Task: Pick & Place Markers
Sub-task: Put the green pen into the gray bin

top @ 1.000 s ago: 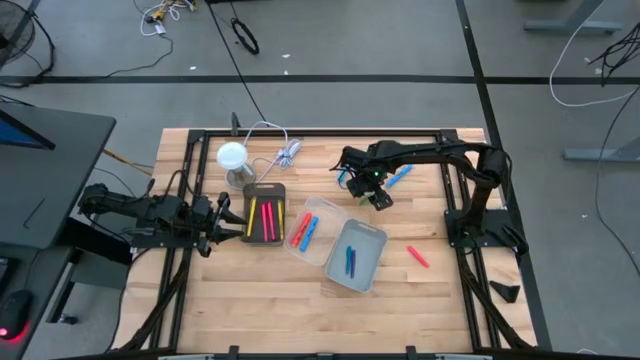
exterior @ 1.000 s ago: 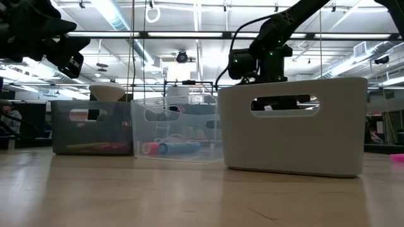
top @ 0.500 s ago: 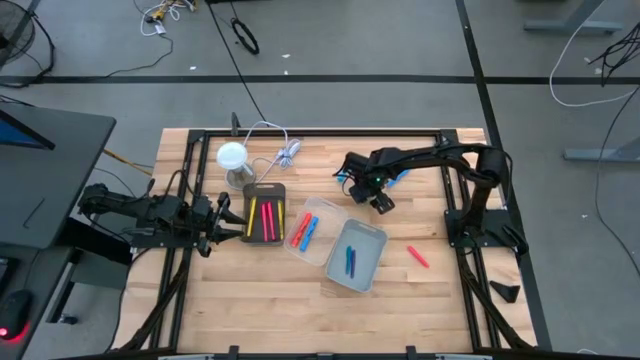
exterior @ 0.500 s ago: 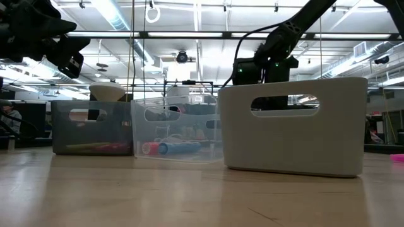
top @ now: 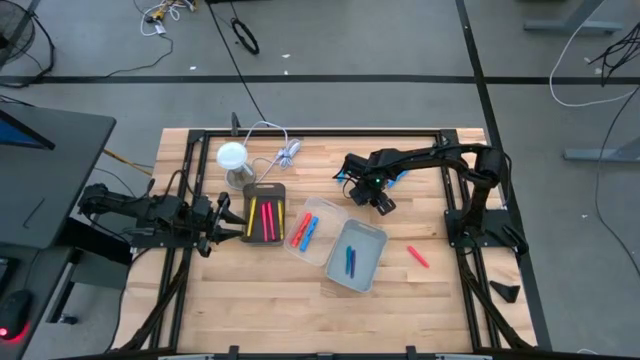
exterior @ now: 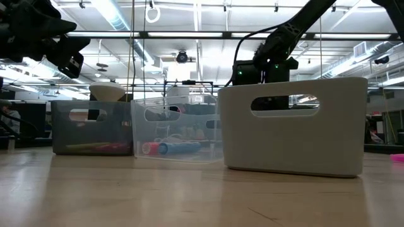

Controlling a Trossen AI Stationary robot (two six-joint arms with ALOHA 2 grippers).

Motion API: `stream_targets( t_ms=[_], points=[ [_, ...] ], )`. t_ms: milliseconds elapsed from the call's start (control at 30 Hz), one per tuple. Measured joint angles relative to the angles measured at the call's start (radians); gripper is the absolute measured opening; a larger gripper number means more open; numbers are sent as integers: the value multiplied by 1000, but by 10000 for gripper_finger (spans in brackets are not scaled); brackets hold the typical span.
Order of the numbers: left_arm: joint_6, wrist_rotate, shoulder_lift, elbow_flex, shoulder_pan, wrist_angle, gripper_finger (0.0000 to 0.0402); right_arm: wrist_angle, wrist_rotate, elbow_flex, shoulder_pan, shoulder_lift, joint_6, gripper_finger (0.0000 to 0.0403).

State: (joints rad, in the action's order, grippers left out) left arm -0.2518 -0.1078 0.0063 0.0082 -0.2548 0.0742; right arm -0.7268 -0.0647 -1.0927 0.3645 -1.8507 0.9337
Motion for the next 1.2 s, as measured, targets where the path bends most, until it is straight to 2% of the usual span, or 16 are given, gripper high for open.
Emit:
stream_targets(
  t_ms=[333,467,767,933,1200],
  points=[
    [0,0,0,0,0,0,154,9,1,0,0,-1,-3,66],
    [0,0,0,0,0,0,154,9,6,0,-6,-1,-9,39],
    [0,0,0,0,0,0,154,-26,14,-6,-13,10,-61,38],
    [0,0,0,0,0,0,154,-72,62,-6,-13,59,-59,38],
    [0,0,0,0,0,0,154,-201,69,-6,-13,158,-57,38]
  ],
)
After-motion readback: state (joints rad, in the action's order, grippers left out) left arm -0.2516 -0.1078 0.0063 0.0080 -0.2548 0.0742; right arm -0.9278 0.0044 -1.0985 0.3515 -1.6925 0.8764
